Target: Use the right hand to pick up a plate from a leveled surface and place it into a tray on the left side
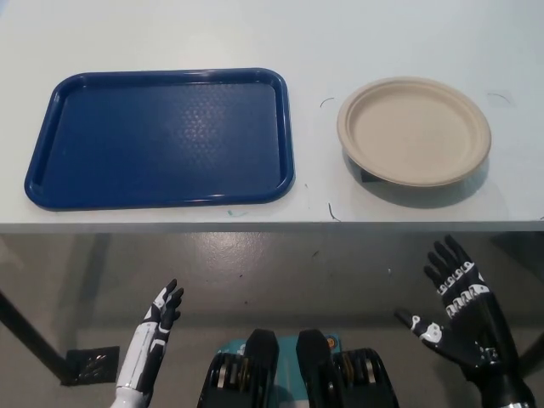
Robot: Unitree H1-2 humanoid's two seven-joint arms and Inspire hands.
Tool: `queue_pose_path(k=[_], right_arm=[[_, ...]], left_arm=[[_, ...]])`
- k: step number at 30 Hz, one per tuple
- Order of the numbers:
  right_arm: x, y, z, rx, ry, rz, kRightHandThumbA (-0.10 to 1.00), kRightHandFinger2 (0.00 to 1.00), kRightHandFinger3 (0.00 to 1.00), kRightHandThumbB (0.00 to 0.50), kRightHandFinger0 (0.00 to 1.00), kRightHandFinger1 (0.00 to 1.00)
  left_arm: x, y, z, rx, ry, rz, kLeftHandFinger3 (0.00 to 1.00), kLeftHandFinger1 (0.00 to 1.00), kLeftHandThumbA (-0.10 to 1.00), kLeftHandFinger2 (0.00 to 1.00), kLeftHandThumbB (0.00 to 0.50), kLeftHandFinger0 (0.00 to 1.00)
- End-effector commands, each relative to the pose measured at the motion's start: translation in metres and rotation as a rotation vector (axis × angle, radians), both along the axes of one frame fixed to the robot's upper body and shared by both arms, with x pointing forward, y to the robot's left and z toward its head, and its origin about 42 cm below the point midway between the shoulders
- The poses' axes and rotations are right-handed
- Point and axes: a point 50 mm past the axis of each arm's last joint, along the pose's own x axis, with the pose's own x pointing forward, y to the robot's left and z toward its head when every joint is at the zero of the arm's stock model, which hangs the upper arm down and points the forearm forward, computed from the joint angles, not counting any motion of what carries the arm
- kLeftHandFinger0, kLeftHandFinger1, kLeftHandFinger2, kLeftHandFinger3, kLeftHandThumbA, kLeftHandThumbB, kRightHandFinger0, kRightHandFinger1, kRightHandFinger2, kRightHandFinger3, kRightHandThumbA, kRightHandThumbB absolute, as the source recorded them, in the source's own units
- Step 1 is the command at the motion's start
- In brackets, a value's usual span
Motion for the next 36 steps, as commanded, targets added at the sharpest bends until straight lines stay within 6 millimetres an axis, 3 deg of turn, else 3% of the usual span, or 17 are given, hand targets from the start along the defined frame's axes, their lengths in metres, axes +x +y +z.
queue_pose_path(k=[1, 14, 36], right_arm=[[0.003, 0.003, 0.059, 0.752, 0.008, 0.364, 1.0, 1.0, 1.0, 0.387, 1.0, 1.0], [0.027, 0.017, 0.057, 0.96, 0.085, 0.322, 1.0, 1.0, 1.0, 0.373, 1.0, 1.0], [0.059, 0.019, 0.054, 1.074, 0.123, 0.261, 1.0, 1.0, 1.0, 0.363, 1.0, 1.0]], left_arm=[[0.007, -0.003, 0.016, 0.019, -0.109, -0.015, 1.0, 1.0, 1.0, 1.0, 0.135, 1.0], [0.005, -0.003, 0.015, 0.024, -0.104, -0.015, 1.0, 1.0, 1.0, 1.0, 0.137, 1.0], [0.003, -0.003, 0.014, 0.025, -0.101, -0.012, 1.0, 1.0, 1.0, 1.0, 0.124, 1.0]])
